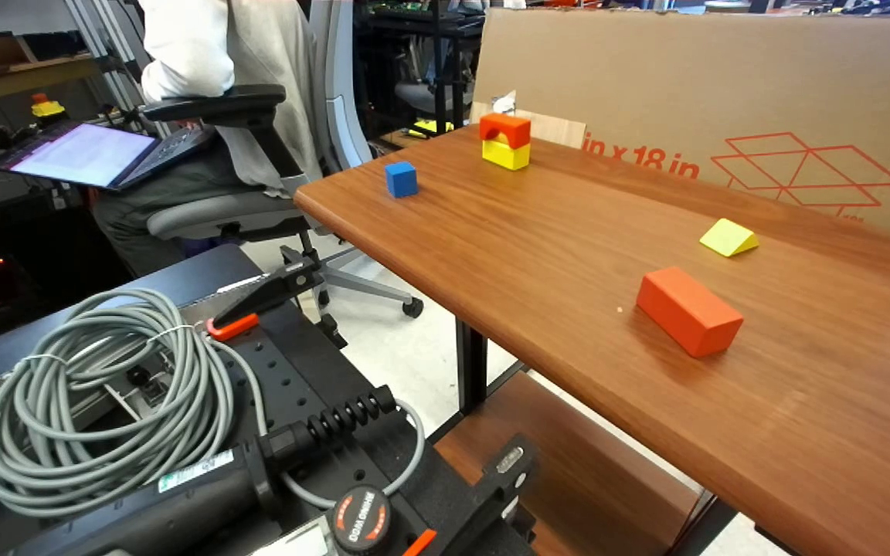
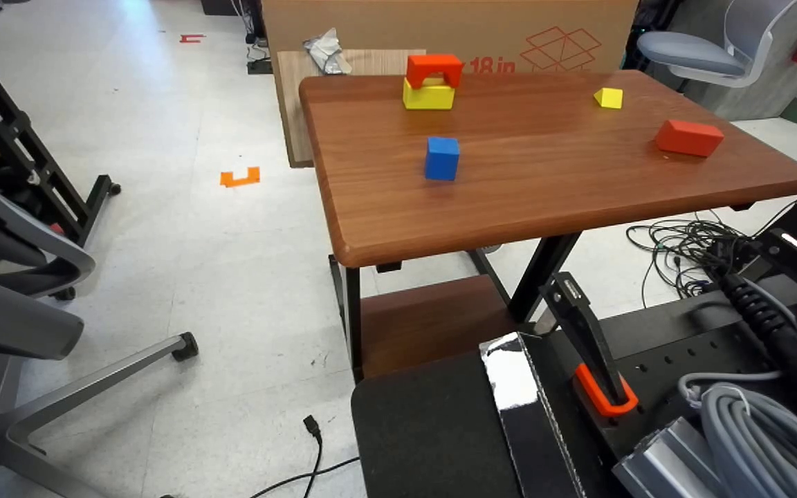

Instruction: Stack the orange block on top of the other orange block

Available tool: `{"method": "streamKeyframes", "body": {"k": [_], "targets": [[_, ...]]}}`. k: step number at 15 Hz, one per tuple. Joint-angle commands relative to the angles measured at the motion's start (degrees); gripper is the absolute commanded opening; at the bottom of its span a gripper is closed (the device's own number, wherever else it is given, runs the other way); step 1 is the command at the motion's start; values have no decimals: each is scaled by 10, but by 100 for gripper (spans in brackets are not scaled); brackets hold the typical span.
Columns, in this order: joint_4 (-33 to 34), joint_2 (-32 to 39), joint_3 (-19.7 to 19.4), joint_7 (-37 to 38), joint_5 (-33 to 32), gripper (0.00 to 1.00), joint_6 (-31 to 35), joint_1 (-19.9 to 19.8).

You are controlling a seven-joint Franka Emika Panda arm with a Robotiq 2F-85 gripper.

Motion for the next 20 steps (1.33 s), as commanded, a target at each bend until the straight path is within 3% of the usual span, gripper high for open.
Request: {"method": "streamKeyframes", "body": {"k": [1, 7, 20], "targets": [[-10, 34, 39, 45, -14, 100, 65, -12], [-33, 105, 73, 113, -27, 100, 156, -11], [-27, 253, 77, 153, -43, 100, 293, -18]]}}
